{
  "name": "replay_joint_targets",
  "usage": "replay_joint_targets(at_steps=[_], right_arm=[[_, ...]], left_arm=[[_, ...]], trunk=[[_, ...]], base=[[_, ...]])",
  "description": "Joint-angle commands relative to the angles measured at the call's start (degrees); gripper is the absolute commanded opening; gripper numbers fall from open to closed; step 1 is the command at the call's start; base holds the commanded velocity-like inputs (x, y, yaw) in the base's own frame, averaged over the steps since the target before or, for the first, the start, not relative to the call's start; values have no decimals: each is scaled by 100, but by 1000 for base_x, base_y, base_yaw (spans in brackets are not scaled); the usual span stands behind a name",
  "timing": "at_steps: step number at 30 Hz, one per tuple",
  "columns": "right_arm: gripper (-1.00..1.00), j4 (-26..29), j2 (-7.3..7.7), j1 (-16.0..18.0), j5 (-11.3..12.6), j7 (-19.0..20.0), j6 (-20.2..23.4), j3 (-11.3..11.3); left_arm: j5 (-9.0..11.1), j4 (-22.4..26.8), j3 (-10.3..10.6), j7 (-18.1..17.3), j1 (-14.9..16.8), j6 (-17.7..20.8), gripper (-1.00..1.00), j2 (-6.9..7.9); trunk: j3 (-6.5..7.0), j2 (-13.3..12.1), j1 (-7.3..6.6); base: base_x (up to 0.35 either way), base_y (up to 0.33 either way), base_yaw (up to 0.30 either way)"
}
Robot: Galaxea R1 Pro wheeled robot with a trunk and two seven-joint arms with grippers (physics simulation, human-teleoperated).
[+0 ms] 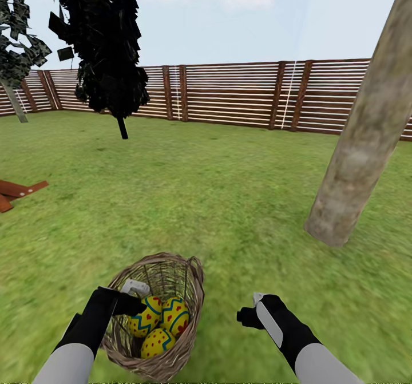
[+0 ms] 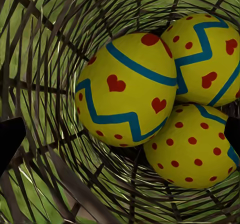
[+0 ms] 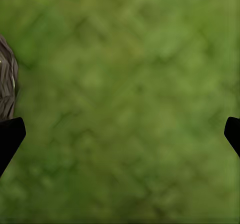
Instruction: Take the three Easter eggs out of the wicker basket on the lawn in the garden, then place them on the lawn next to a single tree (choose any tree) so that all three eggs are next to the same tree and none are left in the basket.
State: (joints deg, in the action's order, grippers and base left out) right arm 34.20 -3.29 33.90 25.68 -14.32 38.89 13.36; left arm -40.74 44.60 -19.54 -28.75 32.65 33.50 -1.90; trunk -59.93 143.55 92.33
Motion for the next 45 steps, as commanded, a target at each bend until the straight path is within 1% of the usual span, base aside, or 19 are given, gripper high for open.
replay_joint_targets(at_steps=[1, 2, 17, 24, 28, 36, 45], right_arm=[[100, 6, 4, 3, 60, -53, 14, 26], [100, 7, 4, 3, 60, -53, 14, 26], [100, 4, 4, 3, 60, -53, -6, 26], [100, 4, 4, 3, 60, -49, -22, 26], [100, 7, 4, 3, 60, -46, -28, 26], [100, 8, 4, -2, 60, -44, -39, 26], [100, 5, -1, -5, 60, -44, -40, 34]], left_arm=[[-59, 55, -33, -59, 4, 17, 100, -10], [-59, 77, -33, -59, 4, 22, 100, -10], [-63, 170, -28, -55, 4, 23, 100, -12], [-66, 177, -20, -52, 4, 17, 100, -12], [-65, 180, -17, -52, 4, 17, 100, -12], [-64, 180, -15, -52, 4, 16, 100, -12], [-58, 181, -17, -60, 4, 24, 100, -12]], trunk=[[-15, 3, -1], [-25, 3, -1], [-497, 23, 37], [-554, 23, 37], [-663, 28, 48], [-696, 28, 48], [-702, 28, 48]], base=[[0, 0, 0], [0, 0, 0], [0, 0, 0], [0, 0, 0], [0, 0, 0], [0, 0, 0], [3, 0, 0]])
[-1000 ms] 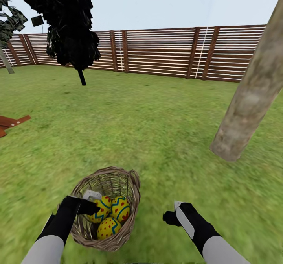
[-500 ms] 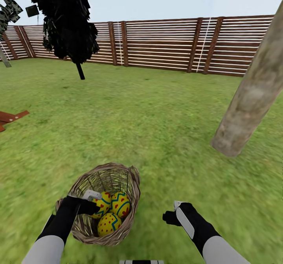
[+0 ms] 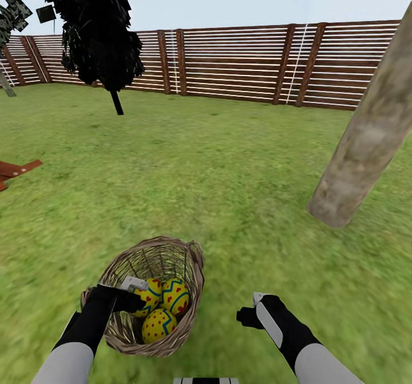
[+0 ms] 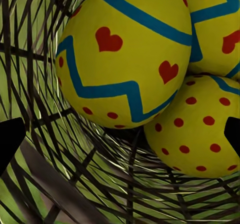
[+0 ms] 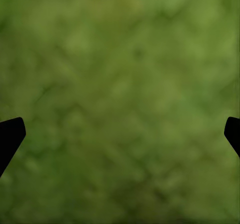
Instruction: Take the three Easter eggs out of the wicker basket on the lawn in the garden, then place them on the lawn next to a single tree (choose any tree) so that all three eggs are next to the same tree and none are left in the basket.
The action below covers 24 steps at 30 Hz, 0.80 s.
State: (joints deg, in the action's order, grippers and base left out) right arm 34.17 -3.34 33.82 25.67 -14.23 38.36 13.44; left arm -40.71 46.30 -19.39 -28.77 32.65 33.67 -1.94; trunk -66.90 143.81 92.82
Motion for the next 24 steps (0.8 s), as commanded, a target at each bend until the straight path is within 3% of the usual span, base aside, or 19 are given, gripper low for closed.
replay_joint_targets(at_steps=[1, 10, 24], right_arm=[[100, 9, 3, 3, 60, -53, 14, 27], [100, 7, 0, 2, 60, -53, 14, 33], [100, 9, 0, 2, 60, -53, 14, 54]], left_arm=[[-61, 10, -31, -59, 4, 7, 100, -10], [-61, 105, -30, -57, 11, 21, 100, -12], [-59, 229, -25, -59, 5, 26, 100, -8]], trunk=[[-5, 2, -1], [-6, 2, -1], [-6, 2, -1]], base=[[43, 0, 0], [137, 0, 0], [15, 0, 0]])
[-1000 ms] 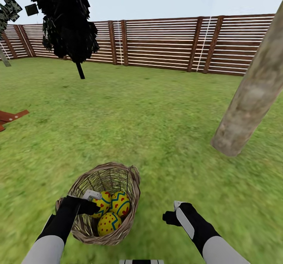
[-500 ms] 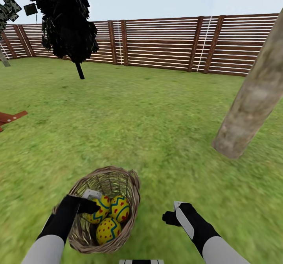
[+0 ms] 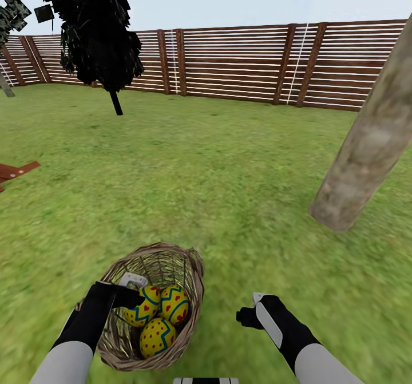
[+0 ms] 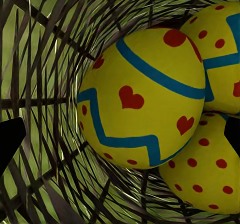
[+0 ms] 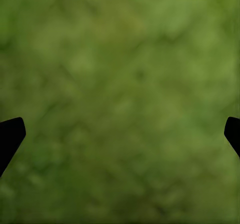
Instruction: Take the three Easter eggs out of the wicker basket on the lawn in the garden, then place them on the lawn next to a single tree (choose any tree) so that all three eggs are next to the same tree and none are left in the basket.
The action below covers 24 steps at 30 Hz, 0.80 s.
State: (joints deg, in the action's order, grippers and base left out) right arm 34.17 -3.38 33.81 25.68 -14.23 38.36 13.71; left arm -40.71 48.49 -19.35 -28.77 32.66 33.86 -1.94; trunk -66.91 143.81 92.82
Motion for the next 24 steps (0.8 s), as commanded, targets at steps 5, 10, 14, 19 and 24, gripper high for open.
replay_joint_targets(at_steps=[5, 10, 14, 19, 24], right_arm=[[100, 8, 4, 3, 60, -53, 14, 27], [100, 8, 3, 3, 60, -53, 14, 27], [100, 7, 3, 3, 60, -53, 14, 27], [100, 10, 4, 3, 60, -53, 14, 29], [100, 17, 4, 3, 54, -53, 11, 51]], left_arm=[[-60, 11, -31, -59, 4, 6, 100, -11], [-62, 20, -31, -59, 4, 12, 100, -23], [-66, 70, -27, -59, 4, 19, 100, -73], [-68, 111, -26, -64, 10, 136, 100, -92], [-68, 251, -25, -72, 12, 205, 100, -95]], trunk=[[-5, 2, -1], [-5, 2, -1], [-5, 2, -1], [-94, 8, 9], [-138, 10, 14]], base=[[0, 0, 0], [0, 0, 0], [0, 0, 0], [0, 0, 0], [0, 0, 0]])
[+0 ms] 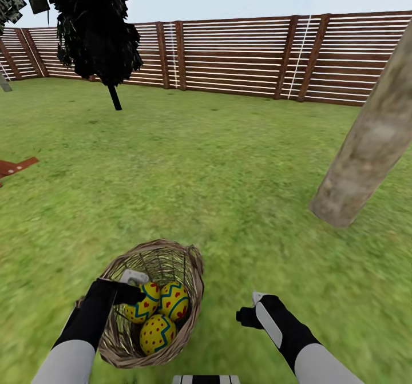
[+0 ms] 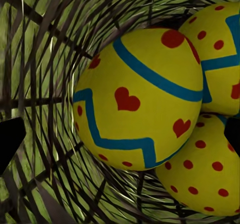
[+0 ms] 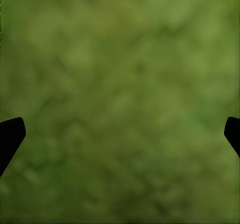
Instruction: Take the three Easter eggs out of the wicker basket on the lawn in the garden, then place them on the lawn next to a single tree (choose any tree) so that all three eggs are next to the same tree and none are left in the basket.
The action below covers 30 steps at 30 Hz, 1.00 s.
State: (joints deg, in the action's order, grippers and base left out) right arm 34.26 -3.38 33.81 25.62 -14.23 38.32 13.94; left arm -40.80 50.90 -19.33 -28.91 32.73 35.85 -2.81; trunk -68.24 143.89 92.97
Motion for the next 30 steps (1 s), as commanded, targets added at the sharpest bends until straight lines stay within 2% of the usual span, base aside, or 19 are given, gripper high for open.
replay_joint_targets(at_steps=[1, 4, 7, 8, 10, 11, 13, 14, 17, 21, 30], right_arm=[[100, 21, 4, 3, 60, -53, 13, 29], [100, 221, 4, -4, 54, -53, 12, 36], [100, 862, 8, -41, 35, -60, 50, 37], [100, 1315, 10, -150, 21, -66, 85, 38], [100, 1812, 11, -353, 9, -72, 142, 36], [100, 2322, 15, -597, -2, -78, 233, 30], [100, 2829, 19, -824, -9, -83, 338, 22], [100, 3311, 32, -1006, -14, -88, 435, 12], [100, 4061, 127, -1317, -9, -88, 602, -2], [100, 4492, 220, -1526, -6, -88, 722, -10], [100, 4827, 268, -1638, -1, -91, 777, -54]], left_arm=[[-60, 31, -27, -59, 4, 21, 100, -8], [-60, 95, -27, -61, 5, 76, 100, -9], [-60, 132, -27, -61, 5, 99, 100, -9], [-60, 144, -27, -62, 5, 105, 100, -9], [-60, 152, -27, -59, 5, 108, 100, -9], [-60, 157, -27, -57, 5, 111, 100, -11], [-60, 160, -27, -59, 5, 112, 100, -13], [-60, 162, -27, -59, 5, 113, 100, -15], [-60, 164, -27, -57, 5, 114, 100, -17], [-60, 165, -27, -61, 5, 115, 100, -17], [-60, 166, -27, -59, 5, 115, 100, -18]], trunk=[[-5, 2, -1], [-5, 2, -1], [-5, 2, -1], [-5, 2, -1], [-5, 2, -1], [-5, 2, -1], [-5, 2, -1], [-5, 2, -1], [-5, 2, -1], [-5, 2, -1], [-5, 2, -1]], base=[[0, 0, 0], [0, 0, 0], [0, 0, 0], [0, 0, 0], [0, 0, 0], [0, 0, 0], [0, 0, 0], [0, 0, 0], [0, 0, 0], [0, 0, 0], [0, 0, 0]])
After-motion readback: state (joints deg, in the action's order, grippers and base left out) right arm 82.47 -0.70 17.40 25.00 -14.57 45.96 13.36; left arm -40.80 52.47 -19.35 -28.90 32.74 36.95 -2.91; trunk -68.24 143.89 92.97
